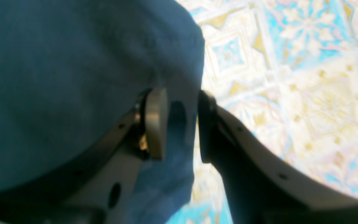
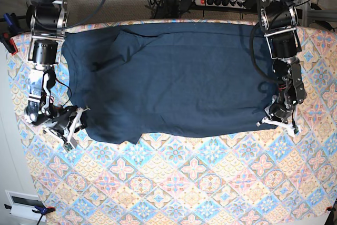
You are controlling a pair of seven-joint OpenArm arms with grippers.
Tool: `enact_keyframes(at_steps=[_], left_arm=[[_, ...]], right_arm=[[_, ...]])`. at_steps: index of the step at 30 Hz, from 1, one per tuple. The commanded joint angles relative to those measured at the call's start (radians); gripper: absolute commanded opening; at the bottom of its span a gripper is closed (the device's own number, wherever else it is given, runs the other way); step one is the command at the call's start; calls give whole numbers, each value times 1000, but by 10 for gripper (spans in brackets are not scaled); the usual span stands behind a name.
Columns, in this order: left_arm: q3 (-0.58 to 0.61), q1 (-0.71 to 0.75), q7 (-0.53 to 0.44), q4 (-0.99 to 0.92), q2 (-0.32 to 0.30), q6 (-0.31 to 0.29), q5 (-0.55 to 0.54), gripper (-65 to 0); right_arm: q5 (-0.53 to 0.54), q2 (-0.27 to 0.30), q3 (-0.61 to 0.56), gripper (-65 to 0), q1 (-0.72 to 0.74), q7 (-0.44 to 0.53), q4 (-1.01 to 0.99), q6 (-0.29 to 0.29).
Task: Layout the t-shirt on the table in an organized manner, then fold the t-shirt properly
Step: 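Reach both grippers to the t-shirt's side edges and grasp them, then fold the hem half over toward the collar with both grippers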
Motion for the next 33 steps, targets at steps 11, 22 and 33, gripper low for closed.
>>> enact_keyframes(at_steps=[11, 22, 33], left_arm=[[-11, -21, -19, 18, -20, 1, 0, -650], [-11, -21, -19, 18, -20, 1, 0, -650], [-11, -7, -19, 18, -18, 1, 0, -650]], right_arm=[[12, 12, -123, -276, 160, 191, -250, 2], [12, 12, -152, -250, 163, 429, -473, 2], [12, 12, -152, -259, 163, 501, -533, 2]])
